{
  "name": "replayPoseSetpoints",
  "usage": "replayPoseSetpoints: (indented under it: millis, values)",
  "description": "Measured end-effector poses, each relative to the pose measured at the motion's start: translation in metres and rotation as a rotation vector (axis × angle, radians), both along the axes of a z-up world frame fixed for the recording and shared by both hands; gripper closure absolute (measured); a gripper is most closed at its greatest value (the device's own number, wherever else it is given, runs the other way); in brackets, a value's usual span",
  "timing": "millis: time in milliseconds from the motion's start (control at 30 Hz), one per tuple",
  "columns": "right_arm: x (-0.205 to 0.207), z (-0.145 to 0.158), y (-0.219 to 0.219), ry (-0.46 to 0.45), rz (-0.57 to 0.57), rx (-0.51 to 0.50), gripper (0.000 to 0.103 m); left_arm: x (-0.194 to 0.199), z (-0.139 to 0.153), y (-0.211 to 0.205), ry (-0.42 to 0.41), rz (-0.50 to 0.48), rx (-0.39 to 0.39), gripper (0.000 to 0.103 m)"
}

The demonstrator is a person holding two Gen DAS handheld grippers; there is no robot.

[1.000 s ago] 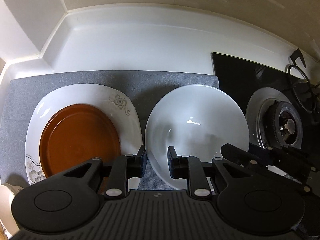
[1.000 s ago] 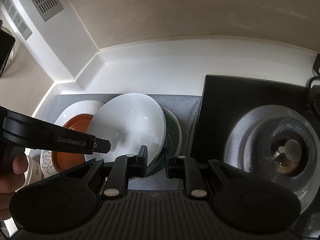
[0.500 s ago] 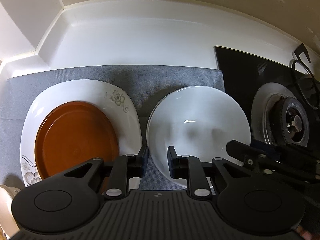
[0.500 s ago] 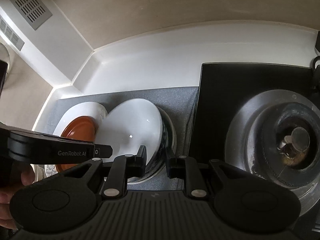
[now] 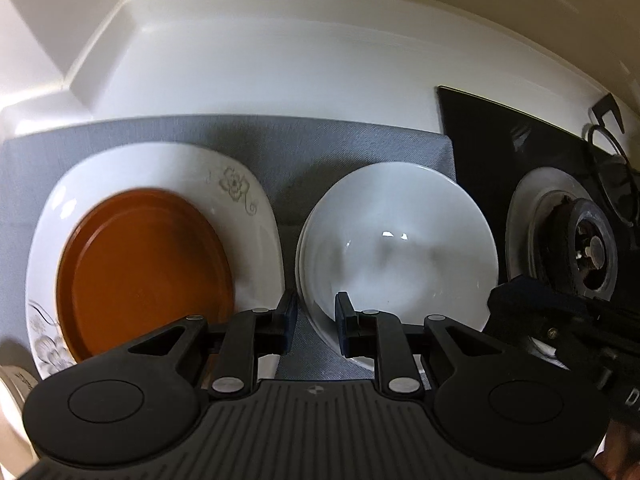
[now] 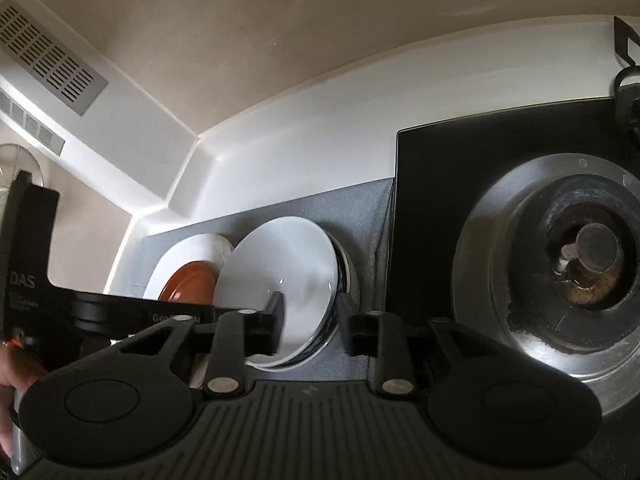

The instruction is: Organize plates and bowls

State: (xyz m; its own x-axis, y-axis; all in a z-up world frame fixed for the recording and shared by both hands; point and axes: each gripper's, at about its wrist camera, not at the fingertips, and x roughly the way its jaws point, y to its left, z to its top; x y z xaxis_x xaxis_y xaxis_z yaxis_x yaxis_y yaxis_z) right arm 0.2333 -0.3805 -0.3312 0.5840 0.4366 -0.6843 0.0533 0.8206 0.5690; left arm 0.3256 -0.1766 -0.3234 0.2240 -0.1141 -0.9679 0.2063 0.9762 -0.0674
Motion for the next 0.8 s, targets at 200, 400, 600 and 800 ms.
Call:
replayPoseSetpoints:
  millis: [200,400,600,800]
  values:
    - [0.009,-0.016,0.012,0.057,0.01,0.009,0.055,0.001,-0.009,-0.001,0.0,-0.004,-0.001,0.081]
    - [0.005,-0.012,0.018,0.049,0.023,-0.109,0.08,-0.01,-0.007,0.007,0.045,0.058,-0.052,0.08]
    - [0.007,-0.014,0.005,0.077,0.04,-0.053,0.078,-0.018,-0.014,0.009,0.036,0.076,-0.084,0.079]
    - [0.013,-0.027,0.011,0.081,0.044,-0.083,0.07,-0.02,-0.022,0.004,0.026,0.083,-0.077,0.075]
